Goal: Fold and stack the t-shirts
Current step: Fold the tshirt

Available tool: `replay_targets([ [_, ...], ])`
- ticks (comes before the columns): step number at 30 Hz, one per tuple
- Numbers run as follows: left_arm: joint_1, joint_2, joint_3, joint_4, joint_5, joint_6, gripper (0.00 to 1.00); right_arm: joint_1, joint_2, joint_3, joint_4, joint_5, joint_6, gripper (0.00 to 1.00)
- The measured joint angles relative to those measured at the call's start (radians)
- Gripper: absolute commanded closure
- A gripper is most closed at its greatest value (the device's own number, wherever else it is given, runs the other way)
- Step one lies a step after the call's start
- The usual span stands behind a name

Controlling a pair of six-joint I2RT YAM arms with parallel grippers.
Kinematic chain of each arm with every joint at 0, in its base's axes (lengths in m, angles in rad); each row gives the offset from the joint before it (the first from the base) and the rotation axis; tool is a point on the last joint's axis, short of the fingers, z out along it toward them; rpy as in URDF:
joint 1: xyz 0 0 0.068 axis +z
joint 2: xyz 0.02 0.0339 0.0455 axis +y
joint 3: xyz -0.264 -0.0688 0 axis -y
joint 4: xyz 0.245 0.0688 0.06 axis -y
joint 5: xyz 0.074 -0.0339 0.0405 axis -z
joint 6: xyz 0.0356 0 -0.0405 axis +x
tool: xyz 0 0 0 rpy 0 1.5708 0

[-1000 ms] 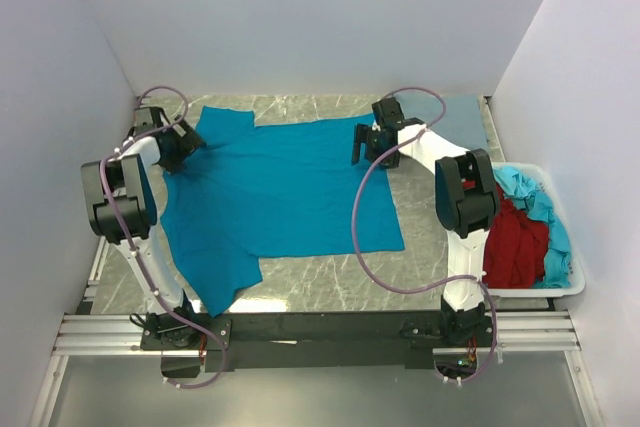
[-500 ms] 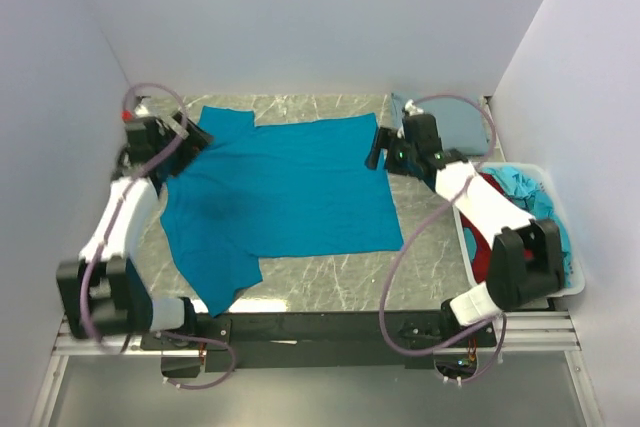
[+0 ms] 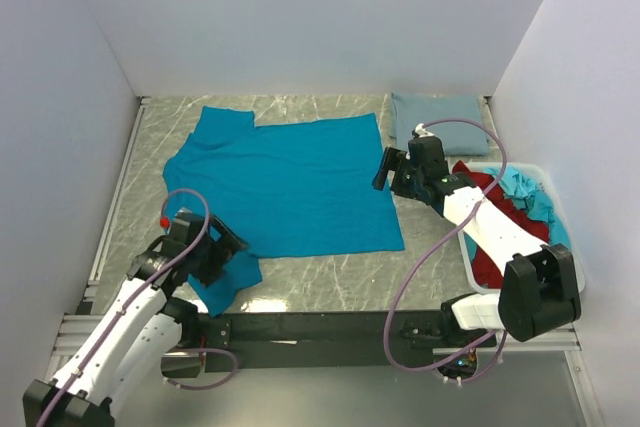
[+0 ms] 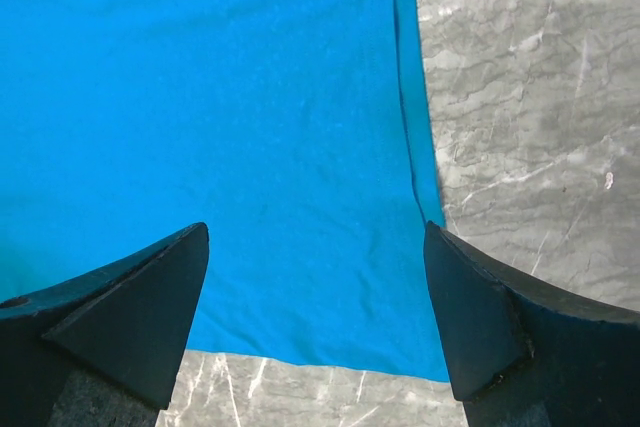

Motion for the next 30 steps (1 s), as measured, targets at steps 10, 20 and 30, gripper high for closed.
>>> replay_targets([
  [10, -0.185, 0.116, -0.005, -0.199, -0.072, -0.235, 0.13, 0.0, 0.003, -0.003, -0.001, 0.018, 0.002, 0.06],
  [20, -0.259, 0.264, -0.005, -0.209, -0.112, -0.338, 0.69, 0.0, 0.045, -0.003, -0.018, 0.05, -0.007, 0.06],
  [30, -0.262, 0.309, 0.0, -0.2, -0.12, -0.335, 0.99, 0.0, 0.051, -0.013, -0.027, 0.065, -0.002, 0.06],
])
